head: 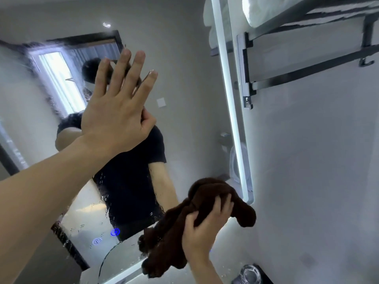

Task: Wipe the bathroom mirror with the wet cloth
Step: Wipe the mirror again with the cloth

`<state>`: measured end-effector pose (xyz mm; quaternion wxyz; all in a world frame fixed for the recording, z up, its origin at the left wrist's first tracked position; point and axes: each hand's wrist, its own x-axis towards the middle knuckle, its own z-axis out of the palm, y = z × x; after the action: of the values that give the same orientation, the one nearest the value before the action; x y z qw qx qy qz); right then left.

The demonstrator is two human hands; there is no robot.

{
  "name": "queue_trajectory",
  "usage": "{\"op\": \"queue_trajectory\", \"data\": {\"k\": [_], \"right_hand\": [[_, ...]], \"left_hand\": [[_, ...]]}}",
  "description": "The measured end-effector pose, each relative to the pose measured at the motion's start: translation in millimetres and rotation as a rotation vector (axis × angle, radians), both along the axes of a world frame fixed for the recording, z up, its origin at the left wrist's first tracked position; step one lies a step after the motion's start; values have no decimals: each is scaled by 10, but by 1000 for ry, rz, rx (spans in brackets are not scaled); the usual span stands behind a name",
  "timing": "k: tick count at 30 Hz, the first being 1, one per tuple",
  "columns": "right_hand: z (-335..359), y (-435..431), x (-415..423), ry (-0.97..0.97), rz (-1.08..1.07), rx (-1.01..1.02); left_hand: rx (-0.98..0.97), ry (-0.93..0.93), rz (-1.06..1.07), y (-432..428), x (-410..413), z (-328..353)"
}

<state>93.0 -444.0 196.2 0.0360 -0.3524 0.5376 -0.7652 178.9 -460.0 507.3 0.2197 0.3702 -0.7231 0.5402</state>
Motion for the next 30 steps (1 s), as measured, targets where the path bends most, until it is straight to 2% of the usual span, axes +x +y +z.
{"op": "queue_trajectory", "data": {"k": [2, 3, 7, 8, 12, 15, 18, 24, 27, 30], "right_hand": [[-273, -72, -432, 198, -3, 32], [-305, -148, -647, 186, -32, 48], [45, -432, -1033, -345, -103, 13], [128, -449, -1014, -425, -124, -17], [167, -311, -519, -488, -172, -11], [145, -75, 120, -282, -112, 50], [270, -29, 287, -4, -69, 43], [1404, -84, 309, 176, -80, -60], [1266, -81, 252, 378, -63, -100], [794, -90, 31, 721, -60, -116]], "left_hand": [[-4, 4, -5, 4, 7, -5], [-6, 6, -8, 1, 6, -9], [-6, 0, -21, -21, 1, -6], [-7, -1, -20, -24, 8, -2], [-1, 0, 14, -12, 4, -9], [-2, -18, 52, -5, -2, -14], [-15, -46, 94, 13, 5, -10], [93, -48, 82, 98, 3, 52], [177, -53, -3, 249, 97, 167], [154, -23, -2, 478, 469, 294]]}}
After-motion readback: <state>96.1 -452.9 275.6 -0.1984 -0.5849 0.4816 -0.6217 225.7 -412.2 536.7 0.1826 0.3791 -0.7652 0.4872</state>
